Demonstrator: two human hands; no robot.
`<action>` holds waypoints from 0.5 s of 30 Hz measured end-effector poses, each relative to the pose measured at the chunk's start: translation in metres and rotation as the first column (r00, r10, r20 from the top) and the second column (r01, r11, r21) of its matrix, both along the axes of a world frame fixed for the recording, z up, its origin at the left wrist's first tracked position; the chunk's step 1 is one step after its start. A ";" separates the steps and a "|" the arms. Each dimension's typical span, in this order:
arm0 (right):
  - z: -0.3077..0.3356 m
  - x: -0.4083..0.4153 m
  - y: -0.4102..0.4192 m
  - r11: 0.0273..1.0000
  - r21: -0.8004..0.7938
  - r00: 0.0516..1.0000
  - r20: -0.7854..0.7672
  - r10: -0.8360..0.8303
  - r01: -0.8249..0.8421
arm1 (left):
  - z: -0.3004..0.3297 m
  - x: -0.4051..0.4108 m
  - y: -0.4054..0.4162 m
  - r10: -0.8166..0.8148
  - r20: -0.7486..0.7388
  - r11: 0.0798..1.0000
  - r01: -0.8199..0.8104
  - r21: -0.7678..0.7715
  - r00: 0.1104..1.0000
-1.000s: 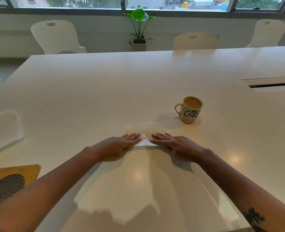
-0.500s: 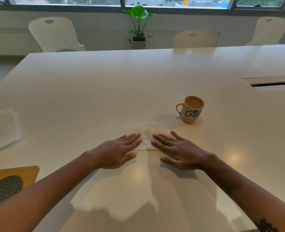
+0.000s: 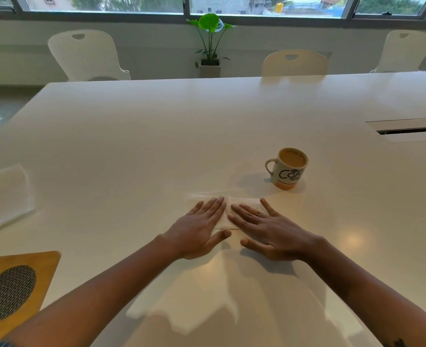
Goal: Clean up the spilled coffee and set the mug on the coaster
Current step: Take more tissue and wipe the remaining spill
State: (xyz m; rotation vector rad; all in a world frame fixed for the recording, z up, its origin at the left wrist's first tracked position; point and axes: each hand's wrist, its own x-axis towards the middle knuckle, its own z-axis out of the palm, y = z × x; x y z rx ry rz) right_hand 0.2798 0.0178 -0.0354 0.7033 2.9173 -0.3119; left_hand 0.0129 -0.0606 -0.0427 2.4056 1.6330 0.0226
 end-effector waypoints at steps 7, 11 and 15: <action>0.008 -0.016 -0.011 0.993 -0.057 0.994 0.036 -0.099 0.101 | -0.005 -0.006 -0.007 0.060 -0.024 0.998 -0.061 -0.009 0.998; 0.008 -0.045 -0.027 0.983 -0.060 0.985 -0.010 -0.174 0.173 | -0.005 -0.007 -0.009 0.045 -0.024 0.999 -0.045 0.029 0.999; 0.006 -0.046 -0.028 0.974 -0.039 0.974 -0.014 -0.224 0.223 | -0.004 -0.011 -0.009 0.042 0.001 0.999 -0.042 0.014 0.999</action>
